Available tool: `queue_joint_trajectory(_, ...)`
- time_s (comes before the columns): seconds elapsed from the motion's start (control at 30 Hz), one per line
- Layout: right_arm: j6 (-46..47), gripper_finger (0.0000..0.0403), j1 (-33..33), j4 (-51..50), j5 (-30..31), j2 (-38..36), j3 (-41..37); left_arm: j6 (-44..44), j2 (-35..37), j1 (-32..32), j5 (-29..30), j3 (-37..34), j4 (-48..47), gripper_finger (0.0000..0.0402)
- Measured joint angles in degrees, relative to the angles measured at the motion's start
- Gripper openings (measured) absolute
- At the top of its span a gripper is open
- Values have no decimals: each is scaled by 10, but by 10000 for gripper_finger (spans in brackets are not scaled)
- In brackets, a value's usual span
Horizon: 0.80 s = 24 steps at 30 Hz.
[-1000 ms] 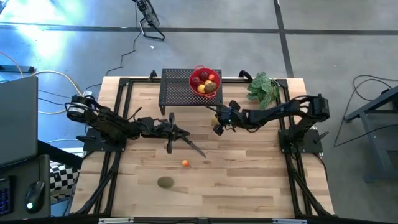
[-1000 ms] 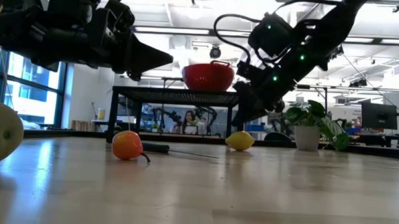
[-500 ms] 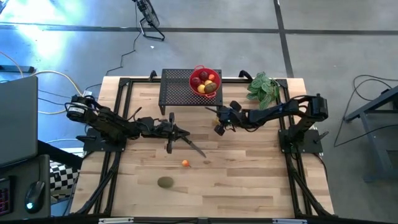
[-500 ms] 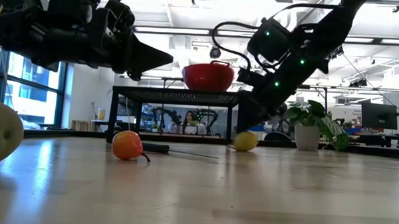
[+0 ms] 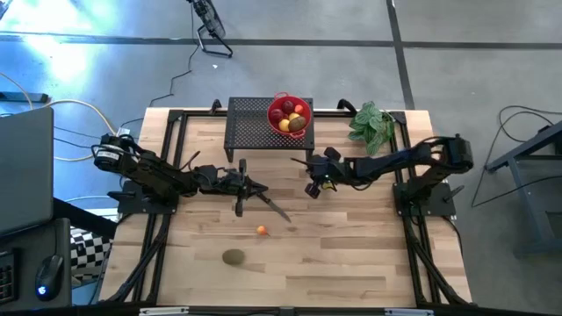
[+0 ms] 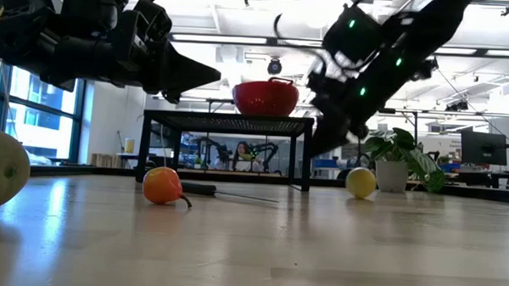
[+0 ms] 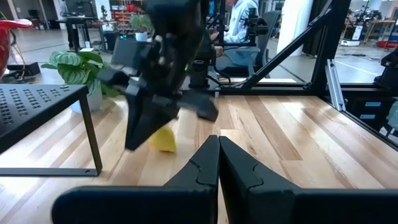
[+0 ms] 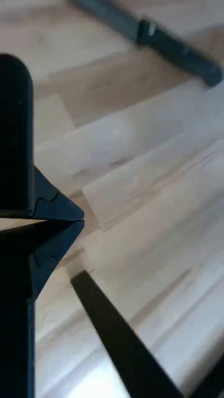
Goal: Pick & Place Fruit
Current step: Put the lemon into the colander on the shelf
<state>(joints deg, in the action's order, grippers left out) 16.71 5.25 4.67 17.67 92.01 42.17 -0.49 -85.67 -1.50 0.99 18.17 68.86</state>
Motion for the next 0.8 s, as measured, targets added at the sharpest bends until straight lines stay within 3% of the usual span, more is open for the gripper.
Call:
queue_joint_trajectory(0.2, 41, 3, -17, -98, 1, -84, 0, 0, 0, 0, 0, 0, 0, 0)
queue_joint_trajectory(0.47, 296, 3, -33, -356, -51, -204, 0, 1, 0, 0, 0, 0, 0, 0)
queue_joint_trajectory(0.67, 421, 3, -42, -569, -74, -196, 0, 7, 0, 0, 0, 0, 0, 0)
queue_joint_trajectory(0.8, 445, 3, -47, -592, -110, -160, 0, 7, 0, 0, 0, 0, 0, 0)
